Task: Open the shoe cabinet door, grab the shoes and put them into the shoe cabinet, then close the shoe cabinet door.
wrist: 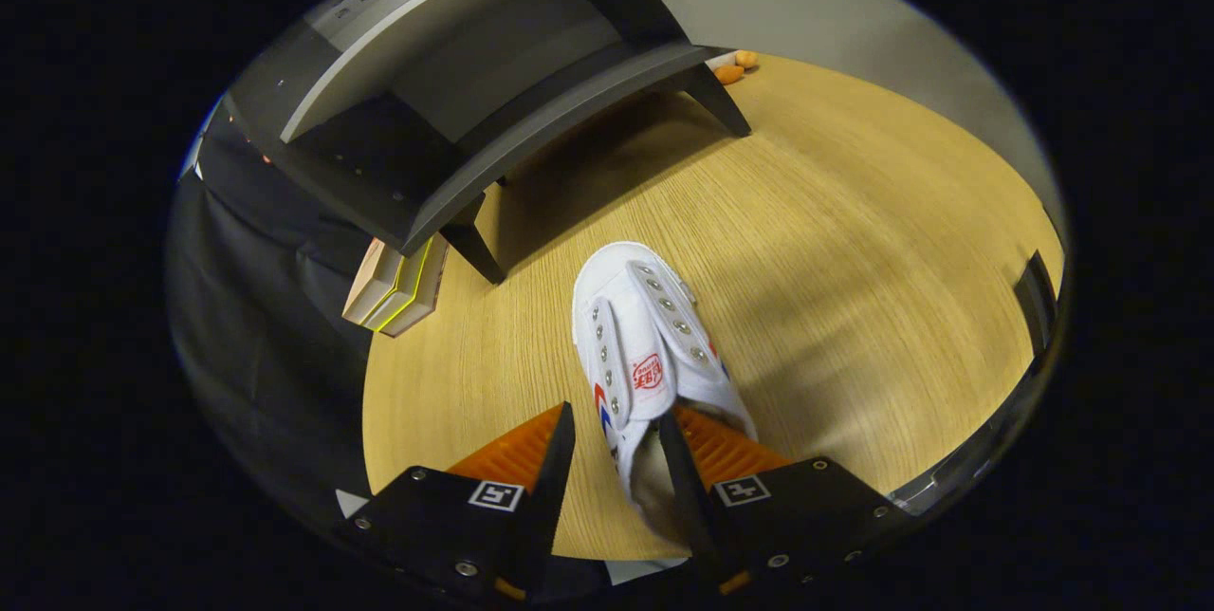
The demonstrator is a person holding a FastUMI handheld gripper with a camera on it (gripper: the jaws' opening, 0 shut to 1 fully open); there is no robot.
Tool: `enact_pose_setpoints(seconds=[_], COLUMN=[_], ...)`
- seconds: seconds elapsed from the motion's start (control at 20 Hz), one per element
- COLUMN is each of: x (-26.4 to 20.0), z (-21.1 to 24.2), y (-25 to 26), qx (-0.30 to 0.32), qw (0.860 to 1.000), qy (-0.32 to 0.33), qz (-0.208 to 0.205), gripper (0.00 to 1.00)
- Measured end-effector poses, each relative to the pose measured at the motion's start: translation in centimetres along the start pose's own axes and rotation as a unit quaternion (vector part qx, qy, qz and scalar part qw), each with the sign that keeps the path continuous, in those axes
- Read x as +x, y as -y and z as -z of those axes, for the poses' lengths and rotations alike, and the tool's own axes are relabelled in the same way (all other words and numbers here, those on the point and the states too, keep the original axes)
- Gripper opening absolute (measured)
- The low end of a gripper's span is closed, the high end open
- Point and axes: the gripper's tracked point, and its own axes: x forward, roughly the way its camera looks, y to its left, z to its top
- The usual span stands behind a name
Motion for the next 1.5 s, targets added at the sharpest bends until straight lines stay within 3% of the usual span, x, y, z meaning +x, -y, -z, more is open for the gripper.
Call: enact_pose_setpoints(seconds=[0.1,0.2,0.35,0.55,1.05,1.5], x=[0.9,1.4,1.2,0.9,-4.1,-18.6], z=[0.1,-0.4,-0.6,-1.1,-4.7,-12.9], y=[-0.5,0.2,0.2,-0.2,-5.3,-9.0], qx=[0.002,0.002,0.011,-0.020,-0.059,-0.099], qw=[1.000,1.000,1.000,0.999,0.998,0.988], qy=[-0.011,-0.009,-0.024,-0.026,0.010,0.101], qz=[-0.006,0.002,0.000,-0.001,-0.031,-0.057], gripper=[0.58,0.50,0.22,0.05,0.04,0.04])
